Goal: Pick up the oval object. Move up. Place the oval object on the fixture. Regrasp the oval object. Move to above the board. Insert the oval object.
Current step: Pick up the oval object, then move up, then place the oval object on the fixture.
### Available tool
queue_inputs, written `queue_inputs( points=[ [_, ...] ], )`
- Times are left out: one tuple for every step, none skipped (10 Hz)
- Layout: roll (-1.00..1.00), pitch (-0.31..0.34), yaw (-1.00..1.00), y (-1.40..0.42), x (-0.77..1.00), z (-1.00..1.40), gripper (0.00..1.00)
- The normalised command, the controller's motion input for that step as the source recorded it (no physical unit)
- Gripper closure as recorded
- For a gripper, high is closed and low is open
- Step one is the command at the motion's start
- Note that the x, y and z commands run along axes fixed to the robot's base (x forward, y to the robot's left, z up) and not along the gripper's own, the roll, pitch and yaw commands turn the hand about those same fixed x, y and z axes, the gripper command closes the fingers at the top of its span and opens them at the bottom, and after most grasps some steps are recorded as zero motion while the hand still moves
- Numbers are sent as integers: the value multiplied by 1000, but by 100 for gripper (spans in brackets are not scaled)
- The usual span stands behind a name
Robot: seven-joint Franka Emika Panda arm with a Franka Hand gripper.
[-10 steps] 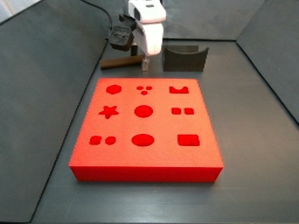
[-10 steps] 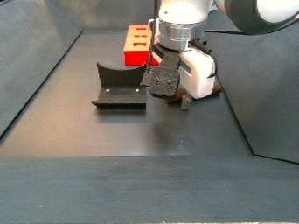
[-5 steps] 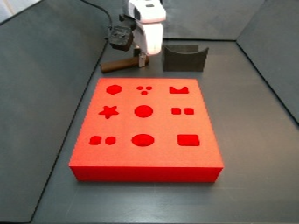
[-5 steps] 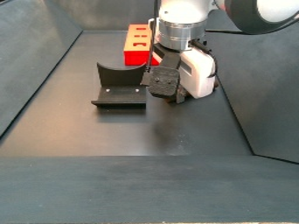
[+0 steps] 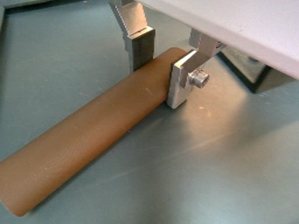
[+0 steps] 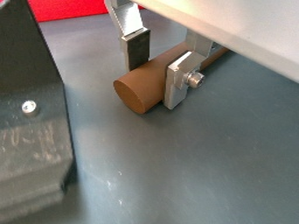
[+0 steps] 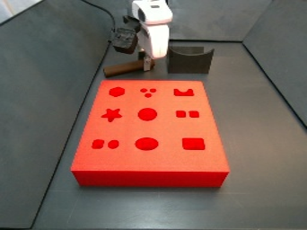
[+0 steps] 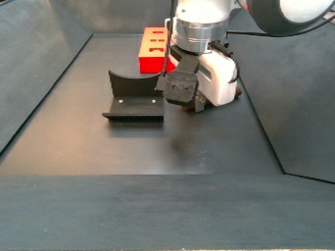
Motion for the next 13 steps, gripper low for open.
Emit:
queue_inputs(
  points=[
    [0,0,0,0,0,0,100],
    [0,0,0,0,0,0,100],
    [0,0,0,0,0,0,100],
    [0,0,0,0,0,0,100],
    [0,0,0,0,0,833,100],
    [15,7,-42,79,56,847,100],
    [5,34,-46,62,22,755,100],
    [-15,51,-42,33,8,580,100],
    [-32,58,-37,17,-1,431,100],
    [-48,53,-30,7,-6,275,100],
    [0,0,0,0,0,1000,100],
    [-10,-2,6,1,0,1000,100],
    [-22,15,7,-5,-13,1000,100]
  ],
)
